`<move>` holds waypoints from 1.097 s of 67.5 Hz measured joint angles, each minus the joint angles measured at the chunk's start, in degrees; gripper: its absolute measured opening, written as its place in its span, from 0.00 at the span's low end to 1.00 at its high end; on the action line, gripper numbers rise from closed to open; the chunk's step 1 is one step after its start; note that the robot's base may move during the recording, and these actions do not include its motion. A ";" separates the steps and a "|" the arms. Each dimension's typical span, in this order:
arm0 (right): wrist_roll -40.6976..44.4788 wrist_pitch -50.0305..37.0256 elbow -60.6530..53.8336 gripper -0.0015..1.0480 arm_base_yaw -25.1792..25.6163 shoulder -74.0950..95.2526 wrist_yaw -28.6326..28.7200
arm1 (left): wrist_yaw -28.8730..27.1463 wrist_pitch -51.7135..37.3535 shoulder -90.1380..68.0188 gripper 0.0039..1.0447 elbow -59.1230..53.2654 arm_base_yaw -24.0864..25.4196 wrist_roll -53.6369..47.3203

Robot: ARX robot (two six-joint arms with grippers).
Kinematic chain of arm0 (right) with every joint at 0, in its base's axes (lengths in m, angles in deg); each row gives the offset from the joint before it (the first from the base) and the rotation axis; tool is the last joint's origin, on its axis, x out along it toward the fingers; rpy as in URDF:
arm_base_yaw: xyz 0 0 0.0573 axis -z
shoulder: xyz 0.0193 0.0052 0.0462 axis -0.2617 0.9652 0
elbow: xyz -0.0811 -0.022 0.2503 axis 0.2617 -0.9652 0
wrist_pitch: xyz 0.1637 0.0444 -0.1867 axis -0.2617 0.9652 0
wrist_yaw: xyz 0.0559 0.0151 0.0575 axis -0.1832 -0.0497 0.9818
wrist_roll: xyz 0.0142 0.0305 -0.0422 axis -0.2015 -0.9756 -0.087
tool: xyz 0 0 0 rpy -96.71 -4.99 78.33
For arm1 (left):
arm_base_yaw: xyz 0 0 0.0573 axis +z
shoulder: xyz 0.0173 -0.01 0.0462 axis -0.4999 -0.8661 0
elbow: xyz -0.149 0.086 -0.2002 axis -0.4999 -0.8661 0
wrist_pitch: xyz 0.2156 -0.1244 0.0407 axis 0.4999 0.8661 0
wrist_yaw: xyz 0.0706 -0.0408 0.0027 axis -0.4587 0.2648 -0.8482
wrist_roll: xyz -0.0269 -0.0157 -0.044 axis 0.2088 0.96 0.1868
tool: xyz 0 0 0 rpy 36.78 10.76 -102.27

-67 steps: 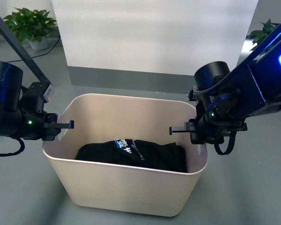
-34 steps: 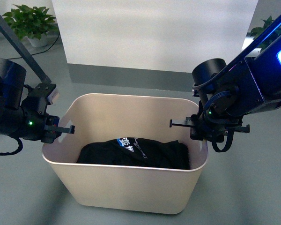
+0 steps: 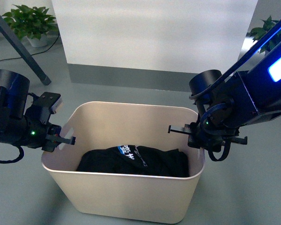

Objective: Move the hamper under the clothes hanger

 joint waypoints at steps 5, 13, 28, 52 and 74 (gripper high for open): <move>-0.50 -0.70 -0.04 0.03 -0.24 0.37 -0.26 | 0.00 -0.31 -0.28 0.04 0.00 0.00 0.00; -0.94 -1.64 -0.22 0.03 -0.55 0.66 -0.39 | -0.22 -0.72 -0.63 0.04 0.00 -0.15 0.13; -1.70 -3.61 -1.64 0.30 -0.66 1.88 0.24 | 0.52 -0.11 -1.11 0.38 0.02 -0.48 -0.74; -0.63 -5.35 -4.46 0.81 -0.57 -5.57 -0.11 | 3.65 -1.09 9.44 0.90 -2.73 -0.85 1.62; 3.76 -7.06 -8.81 0.92 -1.66 -20.46 -1.33 | 9.40 -3.32 27.17 0.94 -8.39 -0.39 6.32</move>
